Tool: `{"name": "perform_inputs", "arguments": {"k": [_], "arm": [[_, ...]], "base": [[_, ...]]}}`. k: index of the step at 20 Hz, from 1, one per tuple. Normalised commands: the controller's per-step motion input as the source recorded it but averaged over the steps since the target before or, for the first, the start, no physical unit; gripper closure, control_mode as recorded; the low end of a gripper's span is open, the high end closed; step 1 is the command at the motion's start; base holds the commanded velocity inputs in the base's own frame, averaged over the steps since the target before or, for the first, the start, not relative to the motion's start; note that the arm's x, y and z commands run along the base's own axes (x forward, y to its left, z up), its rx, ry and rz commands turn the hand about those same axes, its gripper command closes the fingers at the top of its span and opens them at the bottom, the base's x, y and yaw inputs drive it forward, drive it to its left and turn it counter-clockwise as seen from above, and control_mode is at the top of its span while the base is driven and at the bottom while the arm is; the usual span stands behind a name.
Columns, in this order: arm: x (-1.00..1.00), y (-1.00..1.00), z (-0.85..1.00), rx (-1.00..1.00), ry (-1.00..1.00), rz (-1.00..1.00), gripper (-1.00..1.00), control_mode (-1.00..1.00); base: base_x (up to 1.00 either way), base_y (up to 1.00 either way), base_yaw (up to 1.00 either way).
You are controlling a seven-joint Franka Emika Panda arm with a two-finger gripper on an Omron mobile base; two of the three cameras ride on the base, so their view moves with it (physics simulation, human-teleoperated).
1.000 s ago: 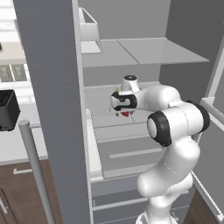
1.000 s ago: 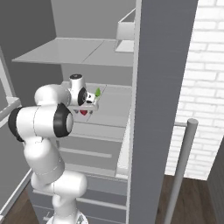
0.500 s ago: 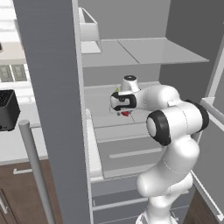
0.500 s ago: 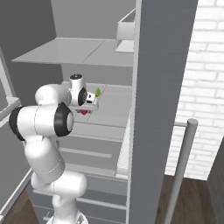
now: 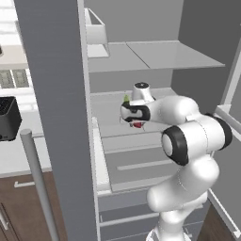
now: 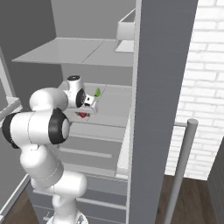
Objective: Take the strawberry from the fridge and place it on top of the pancake, located on the dining counter.
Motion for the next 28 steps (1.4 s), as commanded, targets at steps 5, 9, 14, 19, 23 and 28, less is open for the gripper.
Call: {"name": "perform_inputs", "arguments": {"k": [5,9,14,19,23,28], "arm": [[-0.77,-0.13,0.11,0.01,0.00,-0.15,1.00,-1.00],[-1.00,-0.05,0.62,0.03,-0.02,-0.13,1.00,-1.00],[-0.97,-0.25,0.94,0.08,0.01,-0.08,1.00,-1.00],[-0.99,-0.19,0.98,0.04,0.00,0.00,1.00,-1.00],[-1.00,-0.06,0.45,0.02,-0.01,0.00,1.00,-1.00],[-1.00,-0.02,0.19,0.01,-0.09,0.00,1.00,-1.00]], "base": [[0.00,0.00,0.00],[0.00,0.00,0.00],[0.00,0.00,0.00],[0.00,0.00,0.00],[0.00,0.00,0.00],[0.00,0.00,0.00]]}}
